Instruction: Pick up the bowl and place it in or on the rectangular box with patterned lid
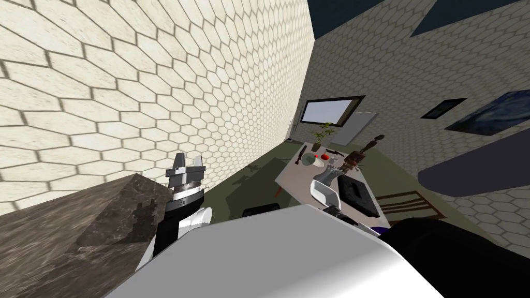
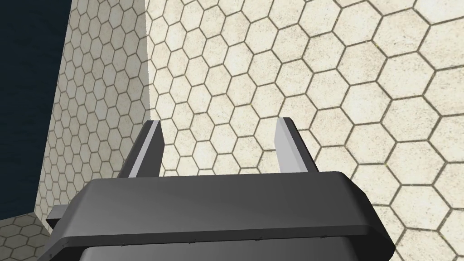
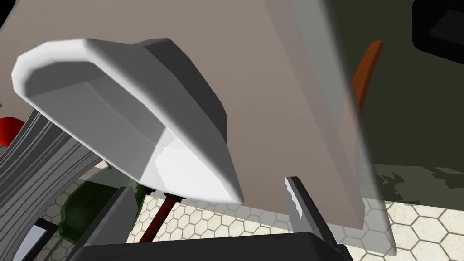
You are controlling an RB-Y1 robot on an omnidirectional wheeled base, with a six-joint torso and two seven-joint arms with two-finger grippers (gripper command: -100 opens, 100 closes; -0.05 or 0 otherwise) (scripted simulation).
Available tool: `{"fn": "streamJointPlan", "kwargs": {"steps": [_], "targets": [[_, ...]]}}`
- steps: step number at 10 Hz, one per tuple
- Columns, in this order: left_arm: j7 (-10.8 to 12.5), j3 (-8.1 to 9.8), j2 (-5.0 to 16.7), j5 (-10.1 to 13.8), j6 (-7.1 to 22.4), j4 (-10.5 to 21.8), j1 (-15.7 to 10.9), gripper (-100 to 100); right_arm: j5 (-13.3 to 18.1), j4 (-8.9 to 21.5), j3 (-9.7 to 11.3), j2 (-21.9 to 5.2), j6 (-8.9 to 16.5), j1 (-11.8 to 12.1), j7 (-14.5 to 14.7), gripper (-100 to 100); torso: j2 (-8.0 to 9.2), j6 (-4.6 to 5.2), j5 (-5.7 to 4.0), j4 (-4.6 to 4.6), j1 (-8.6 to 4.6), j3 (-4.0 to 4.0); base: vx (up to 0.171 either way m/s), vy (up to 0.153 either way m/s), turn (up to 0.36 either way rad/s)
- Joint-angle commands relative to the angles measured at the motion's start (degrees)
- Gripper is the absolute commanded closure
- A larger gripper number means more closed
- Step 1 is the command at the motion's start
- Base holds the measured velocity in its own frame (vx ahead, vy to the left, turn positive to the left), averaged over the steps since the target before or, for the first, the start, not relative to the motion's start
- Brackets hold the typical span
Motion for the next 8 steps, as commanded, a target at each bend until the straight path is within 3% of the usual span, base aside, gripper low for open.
{"fn": "streamJointPlan", "kwargs": {"steps": [1, 8], "targets": [[0.0, 0.00, 0.0, 0.0, 0.0, 0.0, 0.0, 0, 0.0, 1.5, 1.3, -0.8, 2.1, 0.2, 2.9, -100, 0.00, 0.00, 0.00, 0.00, 0.00, 0.00, -0.006, -0.045, 0.454], [0.0, 0.01, 0.0, 0.0, 0.0, 0.0, 0.0, 0, -0.6, 5.2, 7.0, -2.2, 7.8, 0.9, 11.7, -100, -0.05, 0.04, 0.01, -0.01, 0.04, -0.03, -0.005, -0.039, 0.282]]}}
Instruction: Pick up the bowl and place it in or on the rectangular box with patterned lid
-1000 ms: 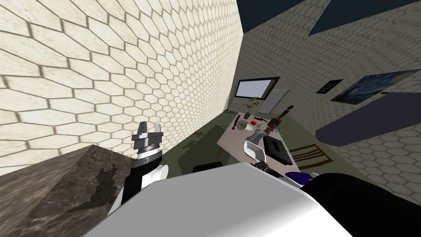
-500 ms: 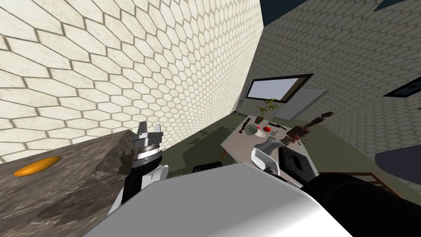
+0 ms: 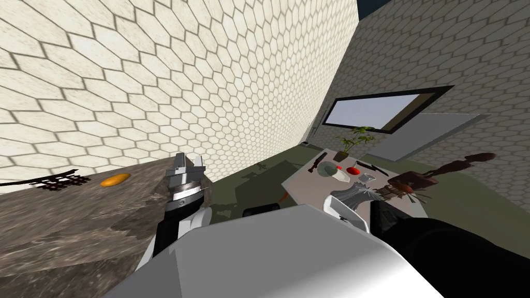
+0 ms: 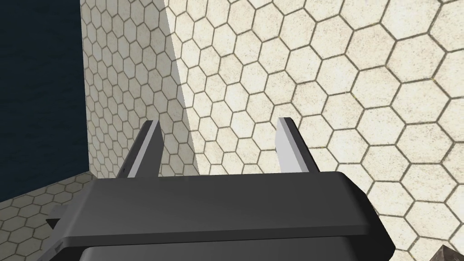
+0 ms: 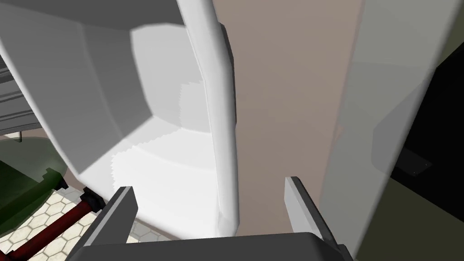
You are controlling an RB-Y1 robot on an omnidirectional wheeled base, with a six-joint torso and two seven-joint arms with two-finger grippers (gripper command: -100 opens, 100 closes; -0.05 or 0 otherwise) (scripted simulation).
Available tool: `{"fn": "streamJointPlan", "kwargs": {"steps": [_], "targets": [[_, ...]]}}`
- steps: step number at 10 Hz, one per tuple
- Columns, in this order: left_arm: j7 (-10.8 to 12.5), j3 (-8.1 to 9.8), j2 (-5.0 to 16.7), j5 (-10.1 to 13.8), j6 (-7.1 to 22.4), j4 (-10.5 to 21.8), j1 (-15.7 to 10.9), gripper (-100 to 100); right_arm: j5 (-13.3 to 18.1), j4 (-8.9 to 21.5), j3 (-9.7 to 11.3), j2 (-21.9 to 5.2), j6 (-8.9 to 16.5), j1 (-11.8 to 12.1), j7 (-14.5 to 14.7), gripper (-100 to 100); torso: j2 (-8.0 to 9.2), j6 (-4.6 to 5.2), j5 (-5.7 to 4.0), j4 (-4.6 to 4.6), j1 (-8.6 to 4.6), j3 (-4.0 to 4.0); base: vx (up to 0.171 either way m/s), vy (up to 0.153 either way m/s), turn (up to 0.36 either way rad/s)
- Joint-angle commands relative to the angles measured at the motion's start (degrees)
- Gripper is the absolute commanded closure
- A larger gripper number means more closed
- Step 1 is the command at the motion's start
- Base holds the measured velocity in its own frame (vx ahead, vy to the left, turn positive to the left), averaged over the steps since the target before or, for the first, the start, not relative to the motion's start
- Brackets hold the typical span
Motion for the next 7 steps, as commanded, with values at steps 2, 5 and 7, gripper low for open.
{"fn": "streamJointPlan", "kwargs": {"steps": [2, 5, 7], "targets": [[0.0, 0.01, 0.0, 0.0, 0.0, 0.0, 0.0, 0, 0.0, 0.0, 0.1, 0.1, 0.2, 0.0, 0.3, 0, -0.01, 0.06, 0.01, -0.01, 0.04, -0.01, -0.001, -0.011, 0.025], [0.0, 0.01, 0.0, 0.0, 0.0, 0.0, 0.0, 0, 2.0, 4.4, 0.6, 3.1, 0.2, -3.6, -0.5, -100, 0.08, 0.04, -0.01, 0.01, -0.05, 0.04, -0.034, -0.040, 0.084], [0.0, 0.01, 0.0, 0.0, 0.0, 0.0, 0.0, 0, 1.4, 3.6, 0.6, 2.4, 0.3, -3.1, -0.4, 100, 0.09, 0.07, 0.01, 0.02, 0.02, 0.05, -0.012, -0.010, 0.008]]}}
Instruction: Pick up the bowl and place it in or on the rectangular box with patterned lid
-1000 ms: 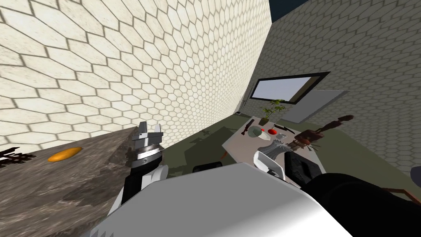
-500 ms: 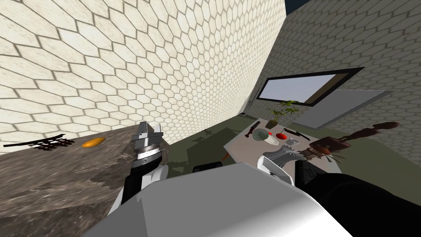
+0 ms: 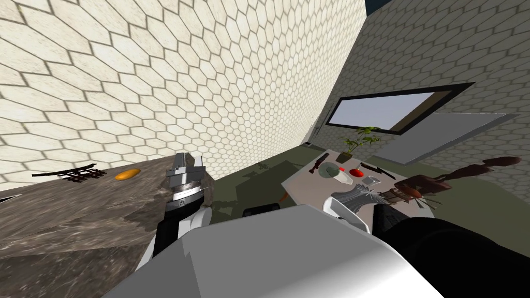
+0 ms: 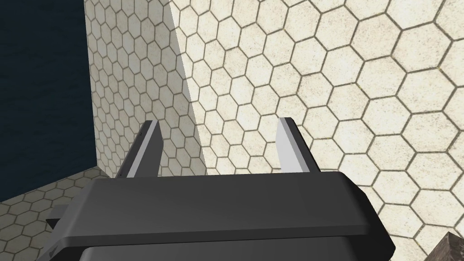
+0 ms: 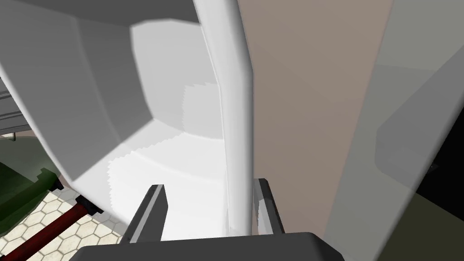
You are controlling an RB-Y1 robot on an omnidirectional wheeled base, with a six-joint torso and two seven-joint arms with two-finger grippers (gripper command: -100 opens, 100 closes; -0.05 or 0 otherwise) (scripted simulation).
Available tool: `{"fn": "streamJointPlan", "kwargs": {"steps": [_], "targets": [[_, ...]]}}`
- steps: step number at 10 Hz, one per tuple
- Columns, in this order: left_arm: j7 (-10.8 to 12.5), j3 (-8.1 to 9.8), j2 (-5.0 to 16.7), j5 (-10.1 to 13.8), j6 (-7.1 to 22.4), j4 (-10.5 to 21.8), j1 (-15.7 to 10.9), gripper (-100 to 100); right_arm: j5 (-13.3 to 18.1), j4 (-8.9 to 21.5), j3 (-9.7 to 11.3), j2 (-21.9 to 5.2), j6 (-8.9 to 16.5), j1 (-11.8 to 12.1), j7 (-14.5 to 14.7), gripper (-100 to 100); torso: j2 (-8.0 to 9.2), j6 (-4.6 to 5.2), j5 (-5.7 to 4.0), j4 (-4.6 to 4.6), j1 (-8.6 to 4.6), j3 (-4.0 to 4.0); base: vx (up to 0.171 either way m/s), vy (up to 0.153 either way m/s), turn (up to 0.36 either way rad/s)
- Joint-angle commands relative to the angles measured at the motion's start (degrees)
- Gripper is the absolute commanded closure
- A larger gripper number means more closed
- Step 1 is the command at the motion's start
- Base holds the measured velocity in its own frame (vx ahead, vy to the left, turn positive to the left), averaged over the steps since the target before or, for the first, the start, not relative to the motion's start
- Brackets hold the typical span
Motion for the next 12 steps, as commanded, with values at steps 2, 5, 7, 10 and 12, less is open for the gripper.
{"fn": "streamJointPlan", "kwargs": {"steps": [2, 5, 7, 10, 12], "targets": [[0.0, 0.00, 0.0, 0.0, 0.0, 0.0, 0.0, 0, 0.0, 0.0, 0.0, 0.1, 0.0, 0.0, 0.0, 100, -0.03, -0.03, 0.06, 0.00, 0.03, -0.02, 0.000, 0.000, 0.000], [0.0, 0.00, 0.0, 0.0, 0.0, 0.0, 0.0, 0, 0.0, 0.0, 0.0, 0.1, 0.0, 0.0, 0.0, 0, -0.04, -0.01, 0.12, -0.01, 0.14, -0.02, 0.000, 0.000, 0.000], [0.0, 0.00, 0.0, 0.0, 0.0, 0.0, 0.0, 0, -1.0, -2.6, -0.4, -1.6, -0.1, 2.2, 0.5, 100, -0.08, 0.06, 0.21, -0.03, 0.30, -0.05, 0.037, 0.035, -0.104], [0.0, 0.00, 0.0, 0.0, 0.0, 0.0, 0.0, 0, -1.2, -3.1, -0.4, -1.9, 0.0, 2.7, 0.6, 0, -0.09, 0.01, 0.31, 0.00, 0.43, -0.05, 0.017, 0.021, -0.023], [0.0, 0.00, 0.0, 0.0, 0.0, 0.0, 0.0, 0, -1.9, -5.4, -2.0, -4.8, -0.1, 2.0, 0.4, 100, 0.03, -0.01, 0.45, 0.05, 0.51, 0.03, -0.055, 0.053, -0.090]]}}
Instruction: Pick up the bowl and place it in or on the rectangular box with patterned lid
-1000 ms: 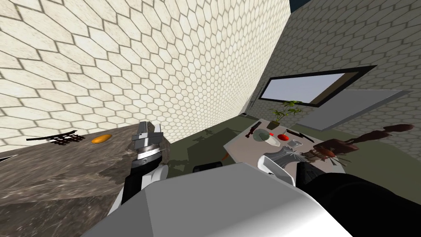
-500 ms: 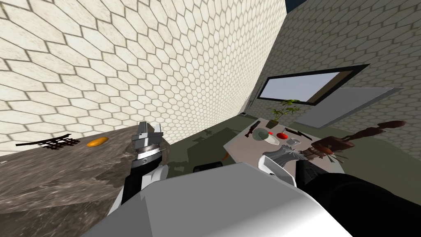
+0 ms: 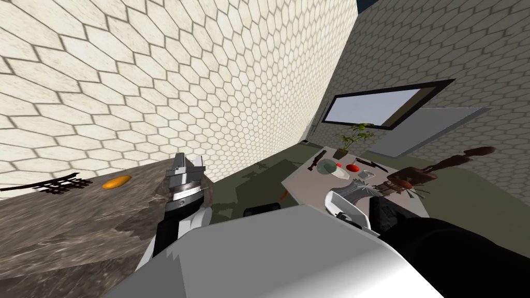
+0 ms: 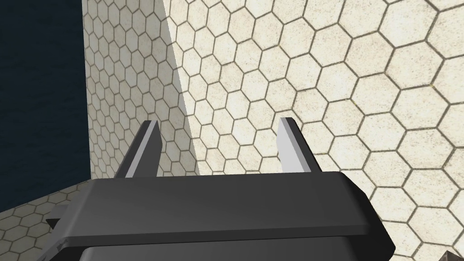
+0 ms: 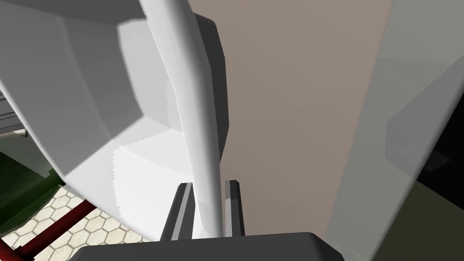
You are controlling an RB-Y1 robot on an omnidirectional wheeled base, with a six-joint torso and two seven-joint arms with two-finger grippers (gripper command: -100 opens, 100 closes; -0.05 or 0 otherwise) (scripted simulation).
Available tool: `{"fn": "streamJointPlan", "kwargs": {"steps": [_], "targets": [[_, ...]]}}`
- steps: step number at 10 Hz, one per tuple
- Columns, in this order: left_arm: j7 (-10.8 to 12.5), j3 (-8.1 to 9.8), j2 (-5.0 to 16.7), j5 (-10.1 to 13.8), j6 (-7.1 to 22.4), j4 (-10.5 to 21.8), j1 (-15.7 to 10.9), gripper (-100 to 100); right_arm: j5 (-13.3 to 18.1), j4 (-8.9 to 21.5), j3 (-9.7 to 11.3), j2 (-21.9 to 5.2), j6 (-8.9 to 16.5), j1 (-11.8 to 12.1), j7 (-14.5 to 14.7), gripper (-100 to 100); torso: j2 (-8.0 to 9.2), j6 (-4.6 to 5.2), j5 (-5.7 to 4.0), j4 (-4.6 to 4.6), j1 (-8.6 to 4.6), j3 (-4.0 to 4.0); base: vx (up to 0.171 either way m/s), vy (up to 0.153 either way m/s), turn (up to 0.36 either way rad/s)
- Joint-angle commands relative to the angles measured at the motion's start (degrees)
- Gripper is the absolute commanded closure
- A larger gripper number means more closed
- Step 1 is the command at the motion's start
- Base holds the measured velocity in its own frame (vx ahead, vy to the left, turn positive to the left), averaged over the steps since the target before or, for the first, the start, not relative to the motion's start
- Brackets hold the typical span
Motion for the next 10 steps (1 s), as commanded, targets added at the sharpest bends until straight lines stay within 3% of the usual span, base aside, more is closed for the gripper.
{"fn": "streamJointPlan", "kwargs": {"steps": [1, 6, 10], "targets": [[0.0, 0.00, 0.0, 0.0, 0.0, 0.0, 0.0, 0, -0.1, -2.2, -1.0, -1.0, 0.0, 0.5, -0.1, 100, 0.00, 0.00, 0.00, 0.00, 0.00, 0.00, -0.080, 0.043, -0.068], [0.0, 0.00, 0.0, 0.0, 0.0, 0.0, 0.0, 0, -4.9, -7.5, -0.8, -5.6, -1.5, 0.3, -1.6, 100, 0.15, 0.07, 0.10, 0.08, -0.07, 0.12, -0.081, -0.004, -0.073], [0.0, 0.01, 0.0, 0.0, 0.0, 0.0, 0.0, 0, -9.1, -9.4, 0.0, -8.8, -2.7, 1.5, -3.3, 100, 0.14, 0.08, 0.17, 0.11, -0.22, 0.13, -0.069, -0.076, 0.013]]}}
